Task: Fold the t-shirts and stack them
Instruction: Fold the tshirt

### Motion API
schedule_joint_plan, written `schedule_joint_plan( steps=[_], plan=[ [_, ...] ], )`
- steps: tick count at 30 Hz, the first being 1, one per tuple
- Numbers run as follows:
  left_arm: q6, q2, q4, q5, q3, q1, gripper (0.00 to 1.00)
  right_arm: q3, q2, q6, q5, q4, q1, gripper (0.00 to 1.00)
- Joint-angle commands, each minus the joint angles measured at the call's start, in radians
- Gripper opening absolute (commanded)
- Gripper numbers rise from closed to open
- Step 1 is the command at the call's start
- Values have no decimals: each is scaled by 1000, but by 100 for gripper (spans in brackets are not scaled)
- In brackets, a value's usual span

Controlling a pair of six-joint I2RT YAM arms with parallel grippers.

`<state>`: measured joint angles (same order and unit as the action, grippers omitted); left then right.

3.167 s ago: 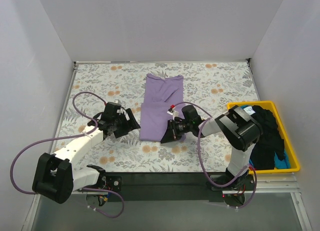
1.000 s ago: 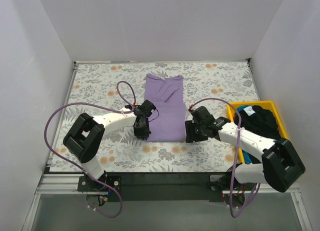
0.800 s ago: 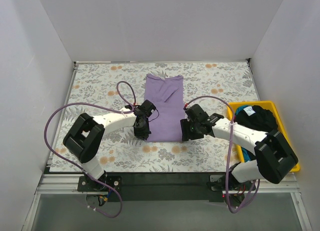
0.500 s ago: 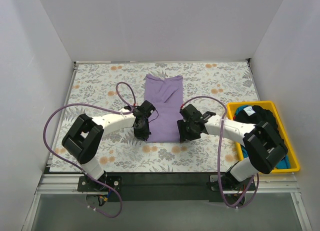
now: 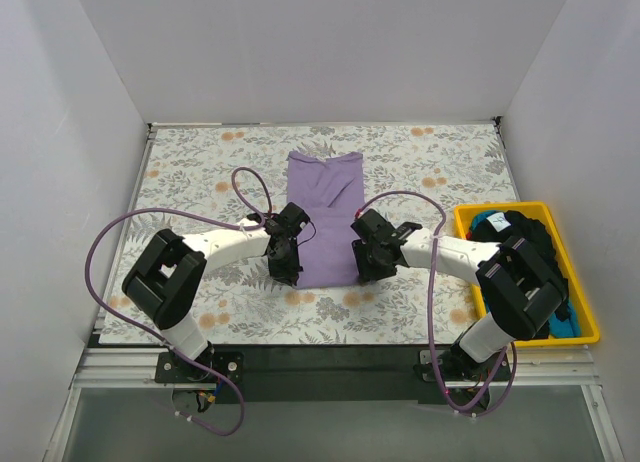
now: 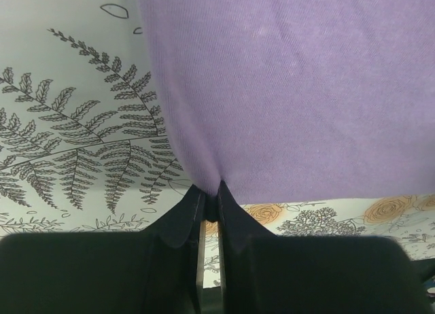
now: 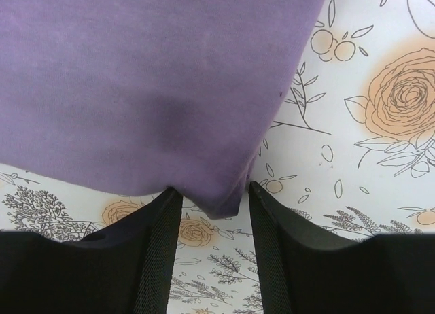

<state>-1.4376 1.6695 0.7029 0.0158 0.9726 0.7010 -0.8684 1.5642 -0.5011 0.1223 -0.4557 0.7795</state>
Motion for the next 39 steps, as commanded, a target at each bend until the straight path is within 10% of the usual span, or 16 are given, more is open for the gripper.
schedule_joint_plan(
  steps=[1, 8, 11, 27, 39],
  plan=[
    [-4, -8, 49, 30, -38, 12, 0, 68, 68, -19, 27, -57, 4, 49],
    [0, -4, 60, 24, -38, 11, 0, 97, 100, 10, -7, -63, 4, 28],
    [5, -13, 81, 16, -38, 12, 0, 100, 91, 51, -19, -78, 6, 2],
    [-234, -496, 414, 246, -167, 227, 0, -27, -303, 188, -215, -710, 56, 1],
    [-49, -334, 373, 111, 120, 8, 0, -520, -96, 282, 46, -781, -59, 1]
  ],
)
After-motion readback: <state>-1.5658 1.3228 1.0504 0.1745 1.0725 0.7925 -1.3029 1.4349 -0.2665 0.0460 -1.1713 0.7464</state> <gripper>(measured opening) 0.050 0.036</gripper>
